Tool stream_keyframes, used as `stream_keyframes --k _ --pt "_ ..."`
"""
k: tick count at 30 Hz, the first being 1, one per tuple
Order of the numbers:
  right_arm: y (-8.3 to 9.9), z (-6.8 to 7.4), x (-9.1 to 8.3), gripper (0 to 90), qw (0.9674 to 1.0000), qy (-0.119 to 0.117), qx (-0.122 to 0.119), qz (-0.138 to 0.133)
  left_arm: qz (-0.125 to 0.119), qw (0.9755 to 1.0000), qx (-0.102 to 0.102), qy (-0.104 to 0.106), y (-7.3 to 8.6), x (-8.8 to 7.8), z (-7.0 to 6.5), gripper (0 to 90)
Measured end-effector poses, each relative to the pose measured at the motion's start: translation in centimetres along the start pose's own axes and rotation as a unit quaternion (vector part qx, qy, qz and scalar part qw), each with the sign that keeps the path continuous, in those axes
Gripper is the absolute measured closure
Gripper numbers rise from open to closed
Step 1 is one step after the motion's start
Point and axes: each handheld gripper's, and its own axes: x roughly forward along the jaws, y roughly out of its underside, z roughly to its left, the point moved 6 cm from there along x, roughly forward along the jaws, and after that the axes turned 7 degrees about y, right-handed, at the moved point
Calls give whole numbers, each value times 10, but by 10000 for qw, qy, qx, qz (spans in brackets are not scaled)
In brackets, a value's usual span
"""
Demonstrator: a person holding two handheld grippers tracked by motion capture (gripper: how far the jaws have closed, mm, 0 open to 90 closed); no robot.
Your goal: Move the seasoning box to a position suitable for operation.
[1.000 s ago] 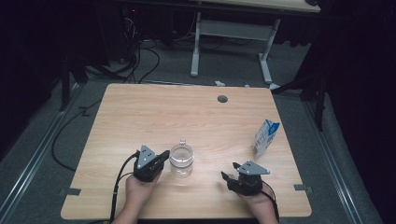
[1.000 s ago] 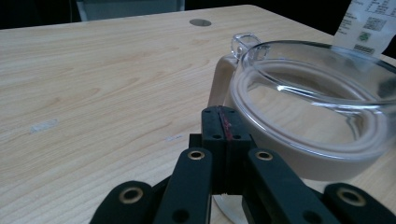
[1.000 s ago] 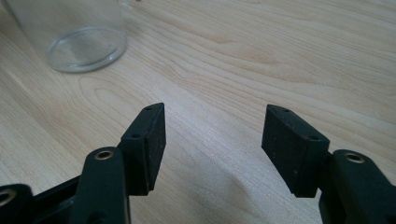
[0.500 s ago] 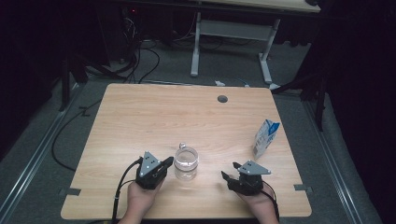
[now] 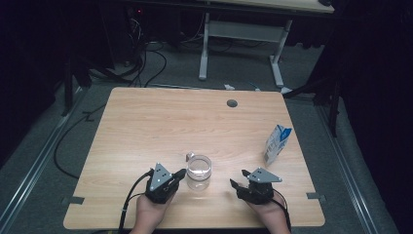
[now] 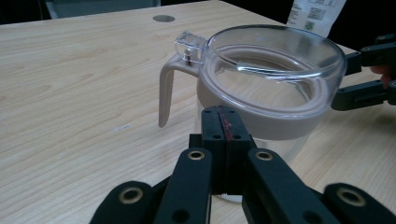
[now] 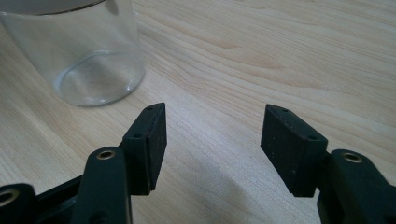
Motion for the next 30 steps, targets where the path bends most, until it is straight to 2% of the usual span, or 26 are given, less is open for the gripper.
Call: stream_keyframes --k 19,24,30 --pt "1 3 2 409 10000 -19 -55 58 9 9995 31 325 -1 9 -19 900" --pt "1 3 1 409 10000 -13 -42 45 -36 9994 40 330 -2 7 -19 900" --pt "0 2 1 411 10000 -31 -11 18 -90 9997 2 212 -5 2 -11 900"
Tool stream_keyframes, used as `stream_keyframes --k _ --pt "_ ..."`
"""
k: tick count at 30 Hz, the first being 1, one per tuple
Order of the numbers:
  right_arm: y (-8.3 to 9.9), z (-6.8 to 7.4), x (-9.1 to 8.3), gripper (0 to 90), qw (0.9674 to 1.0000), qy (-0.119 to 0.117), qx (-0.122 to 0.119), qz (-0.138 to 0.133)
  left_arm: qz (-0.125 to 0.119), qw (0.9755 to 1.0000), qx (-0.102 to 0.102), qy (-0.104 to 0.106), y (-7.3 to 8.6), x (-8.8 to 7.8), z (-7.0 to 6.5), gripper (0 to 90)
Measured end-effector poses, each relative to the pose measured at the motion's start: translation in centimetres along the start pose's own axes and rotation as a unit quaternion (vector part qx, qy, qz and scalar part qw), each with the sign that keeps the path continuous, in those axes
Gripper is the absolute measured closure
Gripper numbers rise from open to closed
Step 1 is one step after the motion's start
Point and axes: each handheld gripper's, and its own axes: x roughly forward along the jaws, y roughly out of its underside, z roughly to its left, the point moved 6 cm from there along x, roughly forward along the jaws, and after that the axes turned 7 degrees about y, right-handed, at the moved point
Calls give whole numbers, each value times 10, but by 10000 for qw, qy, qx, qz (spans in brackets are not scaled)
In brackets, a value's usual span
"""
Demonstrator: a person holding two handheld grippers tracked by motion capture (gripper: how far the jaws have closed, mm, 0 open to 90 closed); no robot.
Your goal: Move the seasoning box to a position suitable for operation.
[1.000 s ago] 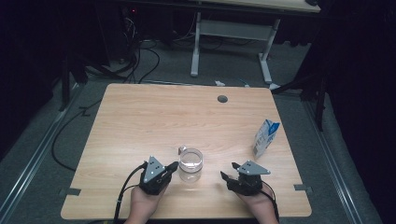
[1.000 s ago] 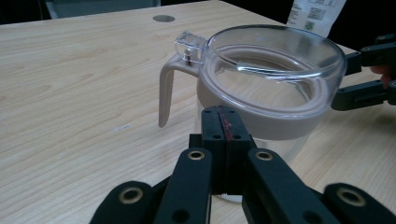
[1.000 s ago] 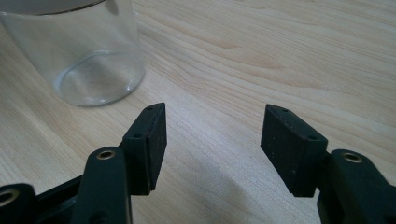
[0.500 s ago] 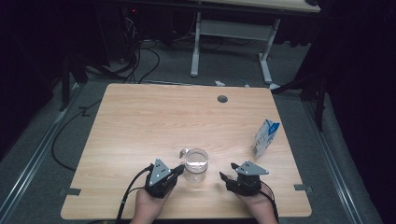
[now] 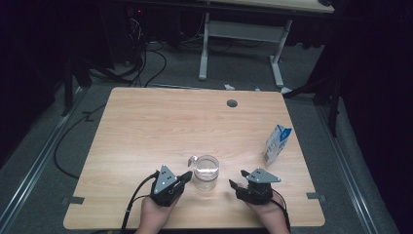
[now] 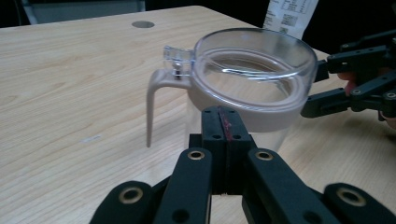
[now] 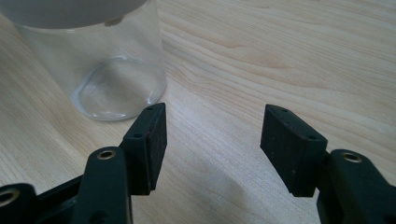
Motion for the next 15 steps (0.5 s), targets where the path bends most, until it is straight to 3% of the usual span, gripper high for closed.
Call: stream_keyframes --k 10,15 --pt "-1 1 0 423 10000 -42 31 -21 -74 9998 -115 -173 -4 -4 14 900" --pt "-11 3 1 430 9999 -71 20 -83 -131 9995 -151 -255 -11 -3 24 900"
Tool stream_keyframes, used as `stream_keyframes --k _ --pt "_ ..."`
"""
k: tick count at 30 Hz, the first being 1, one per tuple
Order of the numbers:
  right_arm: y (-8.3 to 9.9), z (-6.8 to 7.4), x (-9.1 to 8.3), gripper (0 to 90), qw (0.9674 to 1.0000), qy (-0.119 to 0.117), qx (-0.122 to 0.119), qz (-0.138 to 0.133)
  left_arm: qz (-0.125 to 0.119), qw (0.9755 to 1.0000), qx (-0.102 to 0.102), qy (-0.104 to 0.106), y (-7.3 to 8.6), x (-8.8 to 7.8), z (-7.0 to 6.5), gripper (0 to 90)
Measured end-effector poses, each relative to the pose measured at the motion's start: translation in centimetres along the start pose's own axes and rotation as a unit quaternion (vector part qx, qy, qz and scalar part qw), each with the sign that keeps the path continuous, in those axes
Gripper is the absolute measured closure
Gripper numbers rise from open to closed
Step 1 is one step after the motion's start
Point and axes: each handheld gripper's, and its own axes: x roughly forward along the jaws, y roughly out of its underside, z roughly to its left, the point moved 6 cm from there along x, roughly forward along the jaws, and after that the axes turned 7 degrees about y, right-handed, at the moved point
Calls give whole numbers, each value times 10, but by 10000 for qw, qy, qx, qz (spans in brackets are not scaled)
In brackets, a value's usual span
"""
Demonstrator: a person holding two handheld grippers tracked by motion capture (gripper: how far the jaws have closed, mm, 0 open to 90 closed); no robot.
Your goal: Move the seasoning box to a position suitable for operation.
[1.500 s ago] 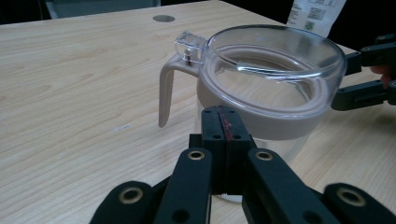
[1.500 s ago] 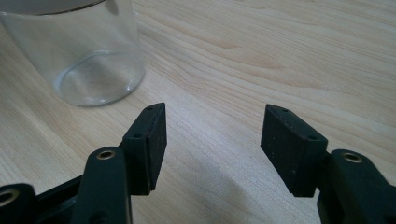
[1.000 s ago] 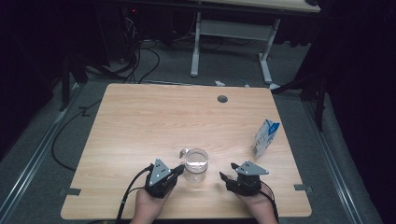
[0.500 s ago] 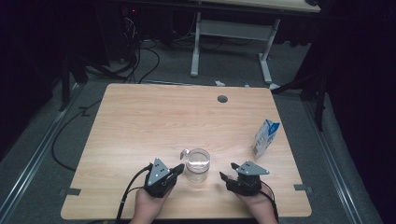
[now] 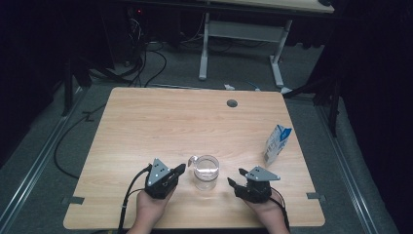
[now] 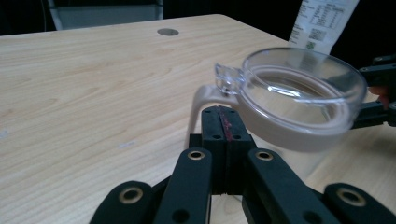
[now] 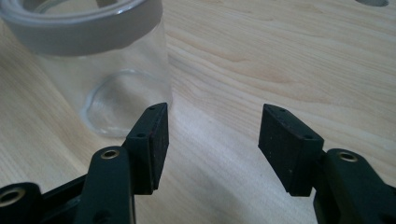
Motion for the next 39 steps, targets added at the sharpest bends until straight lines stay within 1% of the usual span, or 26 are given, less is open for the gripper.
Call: stream_keyframes --k 5,6,7,8,9,11,13,14,15,17,19,21,24,26,29,33,39 --pt "-10 -5 9 466 9998 -22 184 -17 18 10000 53 -51 -9 6 6 900" --pt "-13 -7 11 477 9998 -6 186 -13 11 10000 54 -61 -11 7 7 900" --pt "-16 -8 14 485 9998 83 162 -20 18 9999 71 -70 -13 8 8 900" --pt "-18 -9 15 489 9998 115 145 -24 4 9999 71 -83 -15 9 9 900" --pt "-21 -9 17 492 9998 134 107 -51 -19 10000 45 -77 -18 9 10 900" --pt "-25 -8 18 501 9997 147 145 -123 -28 10000 33 -87 -22 11 12 900" --pt "-25 -7 18 503 9996 119 160 -176 -60 9999 29 -80 -25 13 11 900" --pt "-24 -6 18 502 9998 77 126 -153 -70 9999 34 -74 -27 14 10 900" --pt "-23 -5 18 505 9999 84 53 -112 -92 9999 29 -60 -29 15 10 900" --pt "-21 -2 16 513 9999 31 40 -147 -97 9999 21 -31 -31 17 8 900" --pt "-18 1 14 519 9999 -4 -7 -114 -124 9999 20 -3 -34 20 5 900" --pt "-15 3 13 526 9999 -33 -45 -84 -101 9999 51 10 -35 21 2 900" --pt "-13 4 14 528 9999 -141 -4 -75 -37 9999 115 9 -36 25 0 900" --pt "-13 4 13 539 9999 -113 -34 -70 -22 9999 124 13 -36 26 -1 900" --pt "-14 5 11 560 9998 -166 -26 -113 -21 9999 148 3 -36 28 -2 900" --pt "-18 6 8 603 9996 -177 -42 -201 17 9998 199 3 -35 29 -3 900" --pt "-21 9 4 636 9995 -182 -56 -254 29 9997 249 -24 -35 30 -4 900"
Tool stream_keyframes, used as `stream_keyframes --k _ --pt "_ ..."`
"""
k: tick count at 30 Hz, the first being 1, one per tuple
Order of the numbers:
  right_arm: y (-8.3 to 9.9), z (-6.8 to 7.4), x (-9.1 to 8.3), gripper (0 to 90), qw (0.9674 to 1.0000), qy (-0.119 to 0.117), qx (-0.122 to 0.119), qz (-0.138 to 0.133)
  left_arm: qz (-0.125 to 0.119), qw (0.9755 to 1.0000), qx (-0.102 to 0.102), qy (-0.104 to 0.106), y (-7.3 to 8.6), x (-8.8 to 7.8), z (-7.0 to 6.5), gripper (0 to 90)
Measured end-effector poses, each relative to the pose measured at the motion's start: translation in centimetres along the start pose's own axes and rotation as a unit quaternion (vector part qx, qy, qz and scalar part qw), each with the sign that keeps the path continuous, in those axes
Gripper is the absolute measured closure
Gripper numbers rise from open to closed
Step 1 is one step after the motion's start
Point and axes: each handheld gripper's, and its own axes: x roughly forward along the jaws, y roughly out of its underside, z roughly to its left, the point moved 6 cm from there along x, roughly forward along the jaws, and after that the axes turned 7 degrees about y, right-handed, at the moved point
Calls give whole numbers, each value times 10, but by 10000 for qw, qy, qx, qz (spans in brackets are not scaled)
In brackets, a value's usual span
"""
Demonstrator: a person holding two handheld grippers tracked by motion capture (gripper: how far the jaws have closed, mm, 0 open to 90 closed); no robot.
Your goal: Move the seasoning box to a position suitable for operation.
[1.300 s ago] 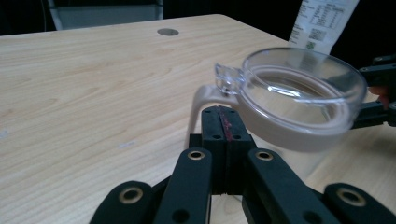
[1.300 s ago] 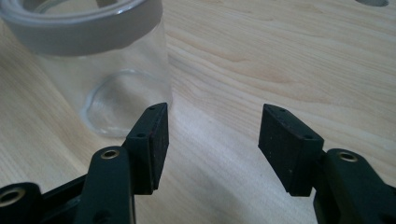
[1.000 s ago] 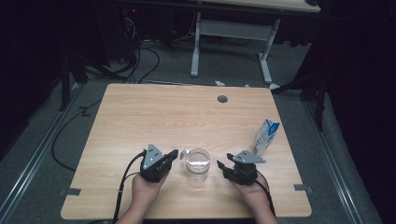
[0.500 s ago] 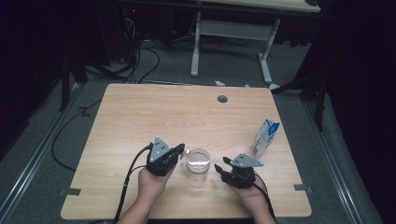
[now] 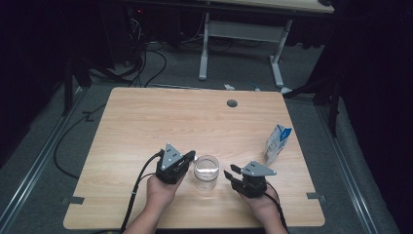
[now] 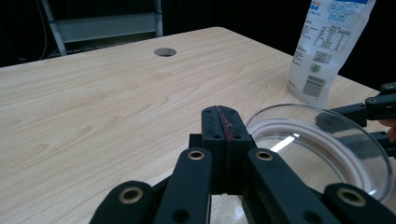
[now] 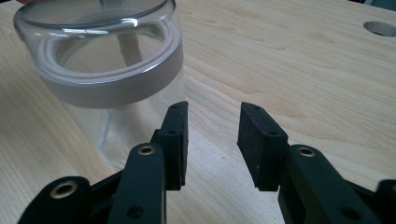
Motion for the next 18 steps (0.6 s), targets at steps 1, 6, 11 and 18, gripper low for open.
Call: stream_keyframes --k 1,6,11,18 --pt "0 0 0 639 10000 -9 -11 -9 9 10000 17 -4 0 0 0 900" --pt "-2 1 -2 676 10000 -27 -14 -57 -10 10000 54 -35 0 1 0 900" --pt "-4 3 -4 744 9999 -44 -38 -103 -11 10000 61 -34 0 1 0 900" --pt "-6 6 -8 853 9997 -75 -128 -199 -16 10000 58 -36 1 1 0 900"
